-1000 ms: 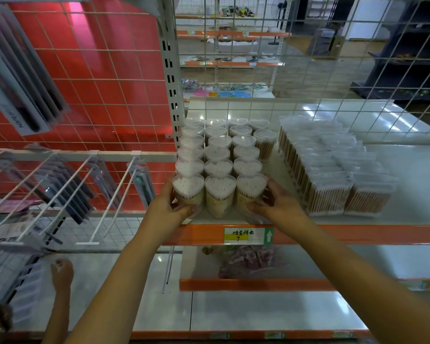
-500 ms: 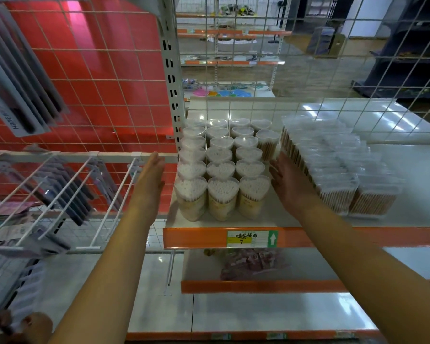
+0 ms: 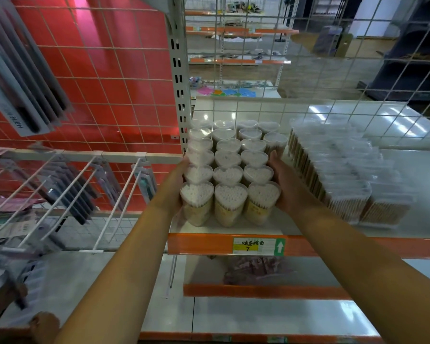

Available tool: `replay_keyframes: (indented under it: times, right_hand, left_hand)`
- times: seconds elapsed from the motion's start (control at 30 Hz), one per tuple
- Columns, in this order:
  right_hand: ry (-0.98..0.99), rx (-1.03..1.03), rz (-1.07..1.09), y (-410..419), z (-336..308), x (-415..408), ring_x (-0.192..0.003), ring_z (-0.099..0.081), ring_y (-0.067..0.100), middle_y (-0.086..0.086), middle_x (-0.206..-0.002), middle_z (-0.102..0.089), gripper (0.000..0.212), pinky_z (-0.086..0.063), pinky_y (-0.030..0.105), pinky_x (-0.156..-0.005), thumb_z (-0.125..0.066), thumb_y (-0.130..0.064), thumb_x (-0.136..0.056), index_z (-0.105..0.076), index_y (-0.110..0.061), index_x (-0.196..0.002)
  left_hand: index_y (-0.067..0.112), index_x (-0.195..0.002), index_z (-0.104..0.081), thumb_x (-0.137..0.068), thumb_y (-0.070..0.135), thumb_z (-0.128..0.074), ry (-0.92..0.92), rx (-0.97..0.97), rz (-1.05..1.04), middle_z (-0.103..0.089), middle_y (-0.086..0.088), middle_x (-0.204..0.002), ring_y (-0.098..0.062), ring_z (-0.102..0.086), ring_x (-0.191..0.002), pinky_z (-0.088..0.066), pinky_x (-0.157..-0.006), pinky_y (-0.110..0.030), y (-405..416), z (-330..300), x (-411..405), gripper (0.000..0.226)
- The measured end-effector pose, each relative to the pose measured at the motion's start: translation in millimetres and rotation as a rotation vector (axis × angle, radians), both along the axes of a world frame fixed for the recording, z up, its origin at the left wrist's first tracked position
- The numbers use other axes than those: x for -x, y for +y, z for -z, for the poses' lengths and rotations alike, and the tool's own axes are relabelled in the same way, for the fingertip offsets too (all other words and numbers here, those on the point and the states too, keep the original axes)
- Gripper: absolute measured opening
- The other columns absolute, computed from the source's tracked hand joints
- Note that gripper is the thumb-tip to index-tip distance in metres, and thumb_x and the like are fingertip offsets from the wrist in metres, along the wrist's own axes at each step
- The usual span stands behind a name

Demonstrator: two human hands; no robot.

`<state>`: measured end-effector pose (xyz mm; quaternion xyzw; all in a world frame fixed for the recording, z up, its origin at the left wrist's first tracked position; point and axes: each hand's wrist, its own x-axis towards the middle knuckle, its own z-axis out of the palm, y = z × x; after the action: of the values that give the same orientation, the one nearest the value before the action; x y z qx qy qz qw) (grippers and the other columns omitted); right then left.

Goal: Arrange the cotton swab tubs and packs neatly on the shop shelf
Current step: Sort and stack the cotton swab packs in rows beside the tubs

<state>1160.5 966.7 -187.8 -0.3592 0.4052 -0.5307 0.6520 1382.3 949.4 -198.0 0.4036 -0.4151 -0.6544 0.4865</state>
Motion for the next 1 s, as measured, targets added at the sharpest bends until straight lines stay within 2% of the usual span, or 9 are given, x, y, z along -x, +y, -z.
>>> replay_keyframes:
  times: [0.13, 0.2, 0.37, 0.5, 0.57, 0.7, 0.77, 0.9, 1.0]
  right_hand:
    - [0.054, 0.012, 0.035, -1.7, -0.9, 0.5, -0.102, -0.065, 0.021, 0.006, -0.111, -0.068, 0.037, -0.056, 0.031, -0.077, -0.035, -0.037, -0.099, -0.058, -0.016, -0.119]
    - [0.29, 0.038, 0.148, -6.3, -6.2, 2.1, -0.095, -0.066, 0.027, 0.014, -0.105, -0.068, 0.033, -0.053, 0.034, -0.077, -0.045, -0.034, -0.096, -0.062, -0.01, -0.111]
    - [1.091, 0.383, 0.373, -19.9, -40.2, -4.9, -0.083, -0.058, 0.012, 0.003, -0.098, -0.065, 0.025, -0.048, 0.023, -0.07, -0.058, -0.019, -0.089, -0.063, -0.01, -0.112]
    - [1.471, 0.492, 0.071, -27.0, -53.0, -38.9, -0.085, -0.058, 0.014, 0.009, -0.104, -0.066, 0.028, -0.045, 0.026, -0.075, -0.06, -0.027, -0.088, -0.066, -0.007, -0.107]
    - [1.546, 0.481, -0.003, -31.5, -50.5, -51.0, -0.087, -0.059, 0.018, 0.011, -0.102, -0.065, 0.032, -0.047, 0.028, -0.075, -0.059, -0.032, -0.087, -0.068, -0.005, -0.1]
    - [1.577, 0.437, -0.075, -38.9, -49.9, -56.2, -0.096, -0.06, 0.021, 0.01, -0.1, -0.065, 0.032, -0.045, 0.03, -0.081, -0.059, -0.034, -0.087, -0.071, -0.006, -0.096]
    - [1.559, 0.428, -0.096, -39.0, -51.1, -54.4, -0.102, -0.058, 0.021, 0.008, -0.109, -0.064, 0.03, -0.045, 0.032, -0.086, -0.061, -0.033, -0.086, -0.071, -0.01, -0.103]
    - [1.544, 0.452, -0.128, -40.7, -49.7, -49.3, -0.103, -0.058, 0.019, 0.006, -0.113, -0.065, 0.029, -0.042, 0.029, -0.084, -0.062, -0.032, -0.087, -0.069, -0.015, -0.109]
    - [1.549, 0.491, -0.135, -41.9, -47.8, -45.9, -0.101, -0.056, 0.02, 0.007, -0.113, -0.063, 0.028, -0.037, 0.025, -0.078, -0.061, -0.031, -0.087, -0.068, -0.017, -0.11]
  left_hand:
    - [0.021, -0.101, -0.062, -0.099, 0.034, -0.034, 0.002, 0.034, 0.003, -0.073, 0.004, -0.087, -0.012, -0.067, -0.086, -0.053, -0.079, -0.029, 1.1, -2.4, 0.4, 0.03]
    - [0.021, -0.099, -0.063, -0.099, 0.029, -0.039, -0.026, 0.063, -0.062, -0.072, 0.003, -0.09, -0.013, -0.066, -0.088, -0.051, -0.081, -0.031, -2.9, -7.3, -2.6, 0.026]
    - [0.019, -0.127, -0.055, -0.092, 0.017, -0.054, -0.655, 0.364, -0.171, -0.057, -0.001, -0.126, -0.017, -0.053, -0.115, -0.045, -0.094, -0.035, -26.4, -29.7, -6.8, 0.035]
    - [0.001, -0.087, -0.065, -0.083, 0.013, -0.053, -1.104, 0.719, 0.023, -0.06, -0.009, -0.086, -0.021, -0.057, -0.079, -0.047, -0.064, -0.032, -23.9, -50.3, 12.6, 0.017]
    - [-0.003, -0.086, -0.066, -0.081, 0.011, -0.053, -1.298, 0.784, 0.13, -0.064, -0.014, -0.091, -0.031, -0.061, -0.085, -0.048, -0.071, -0.034, -26.9, -45.4, 17.1, 0.02]
    - [0.018, -0.123, -0.06, -0.092, 0.024, -0.051, -1.424, 0.67, -0.017, -0.05, -0.004, -0.135, -0.023, -0.045, -0.124, -0.035, -0.099, -0.029, -31.2, -41.4, 17.8, 0.033]
    - [0.014, -0.117, -0.064, -0.091, 0.028, -0.049, -1.403, 0.686, 0.001, -0.054, -0.007, -0.13, -0.026, -0.048, -0.121, -0.038, -0.096, -0.031, -27.0, -42.2, 18.0, 0.033]
    - [0.003, -0.087, -0.071, -0.088, 0.032, -0.042, -1.334, 0.672, 0.099, -0.06, -0.012, -0.089, -0.028, -0.059, -0.084, -0.045, -0.068, -0.037, -26.7, -40.8, 15.2, 0.041]
    - [0.008, -0.111, -0.067, -0.093, 0.021, -0.052, -1.324, 0.604, 0.031, -0.056, -0.015, -0.12, -0.029, -0.053, -0.107, -0.041, -0.089, -0.038, -26.8, -43.3, 20.4, 0.027]
